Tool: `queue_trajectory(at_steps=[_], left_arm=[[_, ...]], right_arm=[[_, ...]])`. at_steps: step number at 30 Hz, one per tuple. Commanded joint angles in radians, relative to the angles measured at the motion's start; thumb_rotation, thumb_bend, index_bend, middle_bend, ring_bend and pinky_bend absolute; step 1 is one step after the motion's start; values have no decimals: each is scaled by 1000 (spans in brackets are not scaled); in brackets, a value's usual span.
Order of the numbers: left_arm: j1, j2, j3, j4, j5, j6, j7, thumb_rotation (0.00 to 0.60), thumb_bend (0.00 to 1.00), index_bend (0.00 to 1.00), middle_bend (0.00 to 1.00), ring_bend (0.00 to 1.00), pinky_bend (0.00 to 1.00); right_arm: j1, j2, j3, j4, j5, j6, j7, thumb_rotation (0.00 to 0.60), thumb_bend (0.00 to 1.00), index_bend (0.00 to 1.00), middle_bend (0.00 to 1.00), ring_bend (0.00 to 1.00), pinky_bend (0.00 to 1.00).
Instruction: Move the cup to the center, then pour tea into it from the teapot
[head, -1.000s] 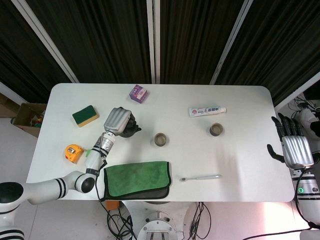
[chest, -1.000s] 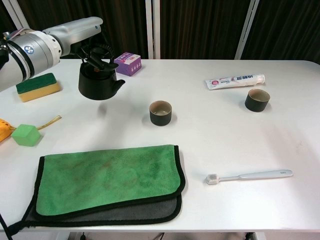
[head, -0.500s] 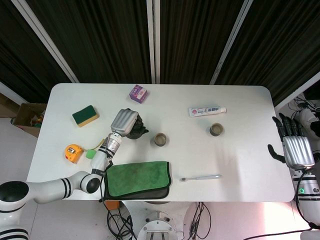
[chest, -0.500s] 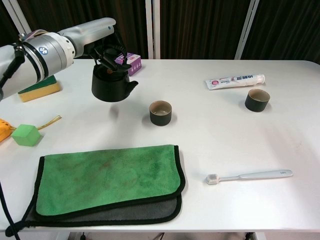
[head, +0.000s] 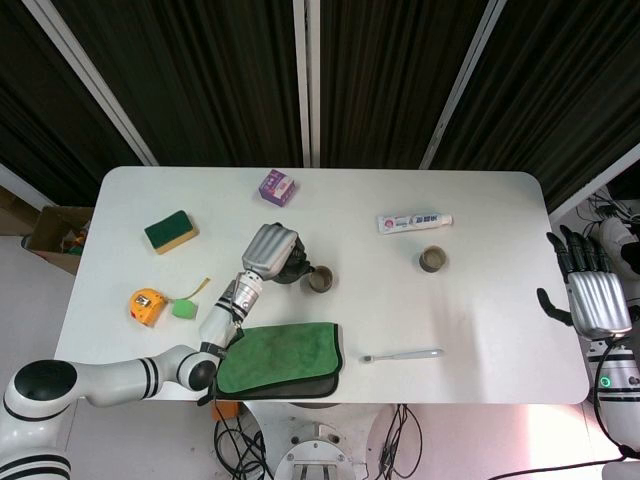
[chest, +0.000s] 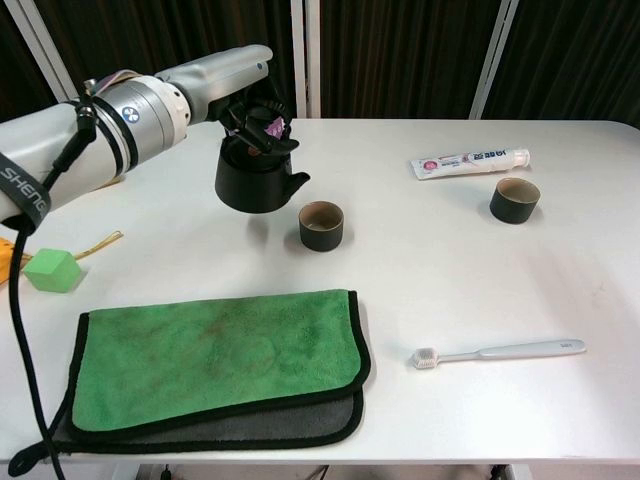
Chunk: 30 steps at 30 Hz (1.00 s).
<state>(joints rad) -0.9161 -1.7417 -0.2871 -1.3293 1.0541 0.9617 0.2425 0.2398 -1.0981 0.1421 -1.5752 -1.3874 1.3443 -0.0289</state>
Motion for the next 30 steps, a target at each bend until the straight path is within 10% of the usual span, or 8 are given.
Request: queue_trajectory(at_steps=[1, 30], left_arm=[[-5, -8, -1, 5, -3, -4, 4, 599, 338, 1000, 1000, 996, 452], [-29, -83, 7, 88, 68, 45, 65, 600, 339, 1000, 1000, 997, 452]], right_arm=[[0, 0, 0, -1, 0, 1, 0, 600, 325, 0, 0, 0, 0], [0, 4, 0, 6, 11, -14, 3, 600, 329, 0, 0, 0, 0]])
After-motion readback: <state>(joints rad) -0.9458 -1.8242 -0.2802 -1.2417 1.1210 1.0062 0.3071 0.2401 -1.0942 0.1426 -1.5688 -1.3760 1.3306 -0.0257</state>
